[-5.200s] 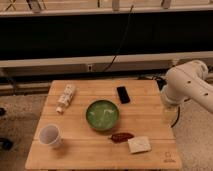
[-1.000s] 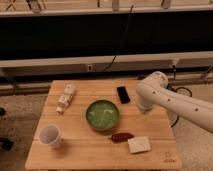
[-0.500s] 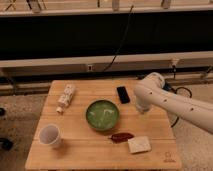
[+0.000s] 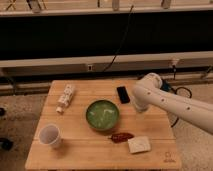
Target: Push the ceramic bowl across the table
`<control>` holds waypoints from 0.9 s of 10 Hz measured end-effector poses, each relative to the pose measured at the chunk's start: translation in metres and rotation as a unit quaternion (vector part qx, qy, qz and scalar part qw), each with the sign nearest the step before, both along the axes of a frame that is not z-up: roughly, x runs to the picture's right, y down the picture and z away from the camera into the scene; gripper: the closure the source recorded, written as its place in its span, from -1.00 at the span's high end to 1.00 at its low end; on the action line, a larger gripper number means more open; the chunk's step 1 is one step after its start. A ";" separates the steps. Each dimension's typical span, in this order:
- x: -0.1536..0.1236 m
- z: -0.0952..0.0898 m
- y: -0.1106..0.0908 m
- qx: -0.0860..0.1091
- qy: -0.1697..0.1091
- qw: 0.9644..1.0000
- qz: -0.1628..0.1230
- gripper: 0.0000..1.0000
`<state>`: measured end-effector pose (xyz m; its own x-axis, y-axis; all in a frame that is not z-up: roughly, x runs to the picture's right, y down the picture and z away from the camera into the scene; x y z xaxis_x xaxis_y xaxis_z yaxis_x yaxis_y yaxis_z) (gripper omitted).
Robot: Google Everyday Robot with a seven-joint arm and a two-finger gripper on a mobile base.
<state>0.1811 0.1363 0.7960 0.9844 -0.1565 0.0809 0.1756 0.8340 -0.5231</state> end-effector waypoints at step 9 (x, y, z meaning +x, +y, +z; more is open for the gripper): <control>-0.032 0.031 0.001 -0.026 -0.035 0.998 -0.036 -0.95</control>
<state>0.1492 0.1368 0.8270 0.9624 -0.2207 0.1584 0.2717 0.7895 -0.5503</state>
